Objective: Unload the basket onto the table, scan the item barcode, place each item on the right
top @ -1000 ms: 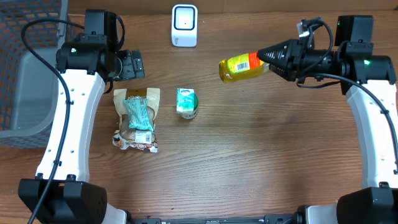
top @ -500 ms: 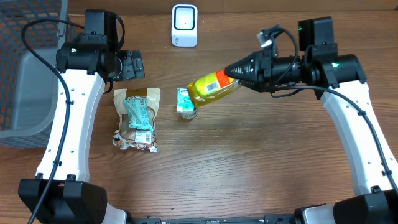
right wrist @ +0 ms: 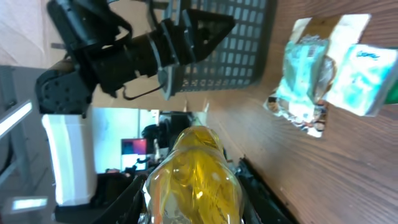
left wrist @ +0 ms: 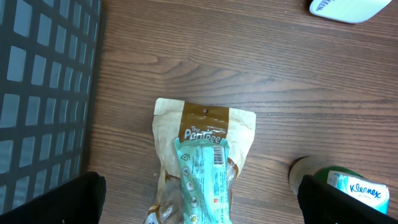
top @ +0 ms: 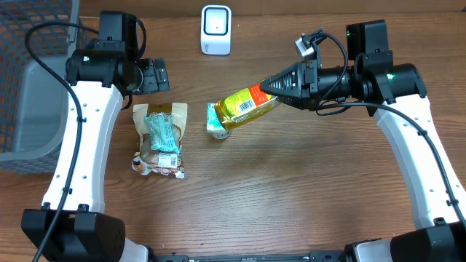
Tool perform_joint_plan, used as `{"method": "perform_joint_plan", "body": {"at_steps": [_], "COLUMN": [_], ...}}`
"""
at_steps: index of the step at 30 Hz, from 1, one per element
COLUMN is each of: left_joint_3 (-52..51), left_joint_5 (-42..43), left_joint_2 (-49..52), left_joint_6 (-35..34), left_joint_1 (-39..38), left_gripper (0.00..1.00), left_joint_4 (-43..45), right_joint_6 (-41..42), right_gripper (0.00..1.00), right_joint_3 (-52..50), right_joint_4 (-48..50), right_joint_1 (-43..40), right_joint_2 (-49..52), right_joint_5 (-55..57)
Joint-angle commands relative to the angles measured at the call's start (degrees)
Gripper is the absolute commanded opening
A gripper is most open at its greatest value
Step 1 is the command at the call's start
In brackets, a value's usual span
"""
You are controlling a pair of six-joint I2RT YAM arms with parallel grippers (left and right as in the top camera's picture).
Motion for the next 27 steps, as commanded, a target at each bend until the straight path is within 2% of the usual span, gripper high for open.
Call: {"method": "perform_joint_plan", "body": {"at_steps": [1, 7, 15, 18, 22, 24, 27], "left_joint_3": [1.18, 1.18, 1.18, 1.18, 1.18, 1.18, 1.18], "left_joint_5": [-0.74, -0.72, -0.74, -0.74, -0.74, -0.74, -0.74], "left_joint_2": [-0.15, -0.15, -0.15, -0.15, -0.15, -0.15, -0.15], "left_joint_6": [1.09, 1.09, 1.09, 1.09, 1.09, 1.09, 1.09], "left_joint_1": [-0.37, -0.37, -0.37, -0.37, -0.37, -0.37, -0.37], "left_gripper": [1.00, 1.00, 1.00, 1.00, 1.00, 1.00, 0.99], "left_joint_4": [0.09, 0.11, 0.11, 0.11, 0.11, 0.09, 0.09], "right_joint_6": [-1.22, -1.20, -1.22, -1.20, -1.20, -1.20, -1.16], "right_gripper": [0.10, 0.09, 0.09, 0.09, 0.20, 0.19, 0.11], "right_joint_3": [1.44, 1.44, 1.44, 1.44, 1.44, 1.44, 1.44], "right_joint_4": [-1.75, -6.67, -8.98, -8.44, -7.96, -7.72, -7.37], "right_joint_1": [-0.04, 0.55, 6.67, 7.39, 7.37, 7.34, 7.37], "right_joint_2": [-0.70, -0.70, -0.70, -0.70, -0.70, -0.70, -0.70], "right_joint_5": [6.58, 25.46, 47.84, 50.97, 50.93, 50.93, 50.95]}}
